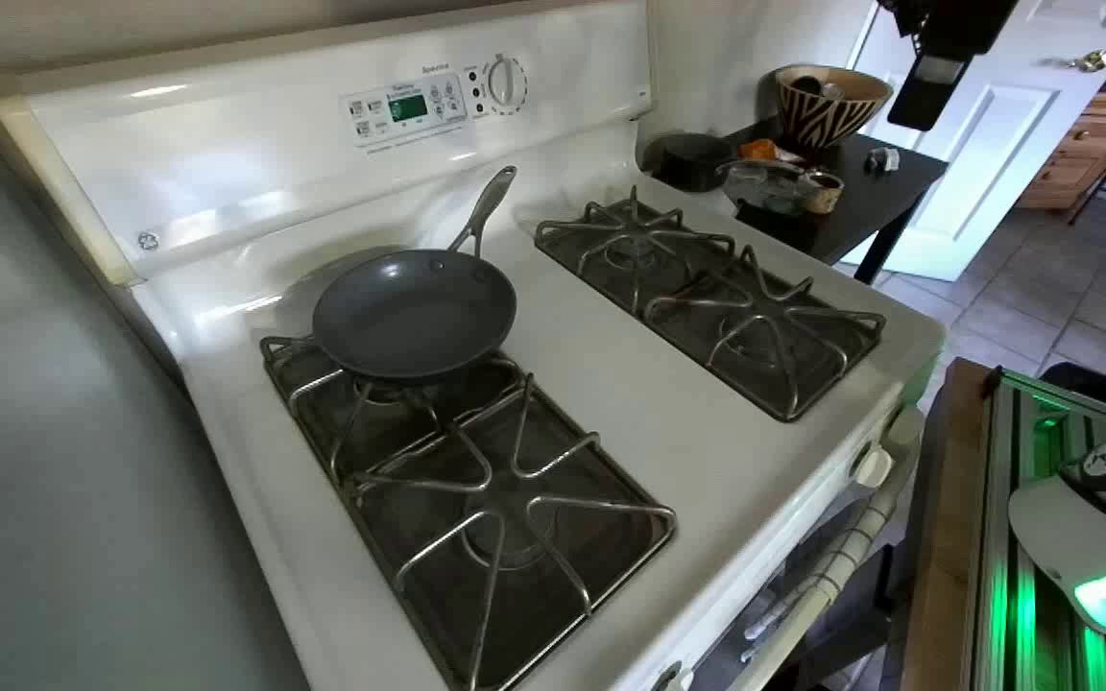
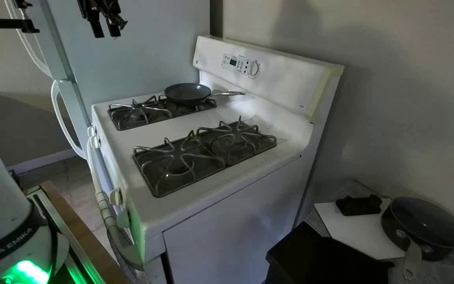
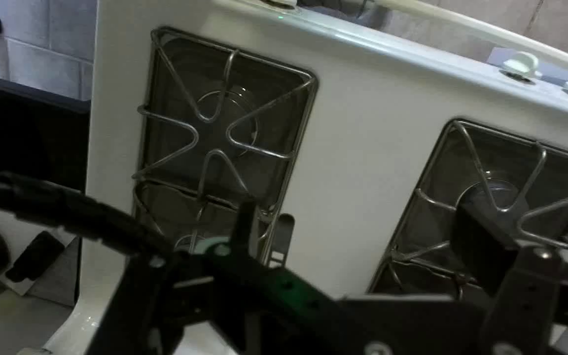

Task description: Move the pan forwards.

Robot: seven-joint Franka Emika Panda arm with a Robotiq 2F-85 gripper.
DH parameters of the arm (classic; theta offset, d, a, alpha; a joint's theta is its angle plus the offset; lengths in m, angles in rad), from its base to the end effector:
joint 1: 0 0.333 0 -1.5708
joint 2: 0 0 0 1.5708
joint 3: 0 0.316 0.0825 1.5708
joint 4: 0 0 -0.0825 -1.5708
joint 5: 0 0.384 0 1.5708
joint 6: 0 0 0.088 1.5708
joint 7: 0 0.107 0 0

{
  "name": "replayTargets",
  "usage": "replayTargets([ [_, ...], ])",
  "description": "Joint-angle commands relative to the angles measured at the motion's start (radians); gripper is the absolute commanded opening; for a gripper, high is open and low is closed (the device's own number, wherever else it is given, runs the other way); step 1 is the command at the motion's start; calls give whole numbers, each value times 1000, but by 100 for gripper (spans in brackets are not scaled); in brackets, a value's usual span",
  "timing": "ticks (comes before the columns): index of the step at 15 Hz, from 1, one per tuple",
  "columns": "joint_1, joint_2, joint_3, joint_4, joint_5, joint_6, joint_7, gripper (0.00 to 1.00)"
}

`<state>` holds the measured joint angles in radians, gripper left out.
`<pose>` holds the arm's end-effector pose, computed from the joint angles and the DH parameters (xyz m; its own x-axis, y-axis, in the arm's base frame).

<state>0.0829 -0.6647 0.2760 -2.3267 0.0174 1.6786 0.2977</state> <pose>0.3258 0.1447 0.5641 0.9991 0.0056 0.0427 -0.0006 -0.9895 0.1449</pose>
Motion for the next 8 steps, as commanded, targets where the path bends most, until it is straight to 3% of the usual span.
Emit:
replayTargets([
  [1,12,3,-8,3,-6,-3,6,100],
  [5,12,3,-8,3,-6,-3,6,100],
  [8,-33,104,19,39,47,82,172,100],
])
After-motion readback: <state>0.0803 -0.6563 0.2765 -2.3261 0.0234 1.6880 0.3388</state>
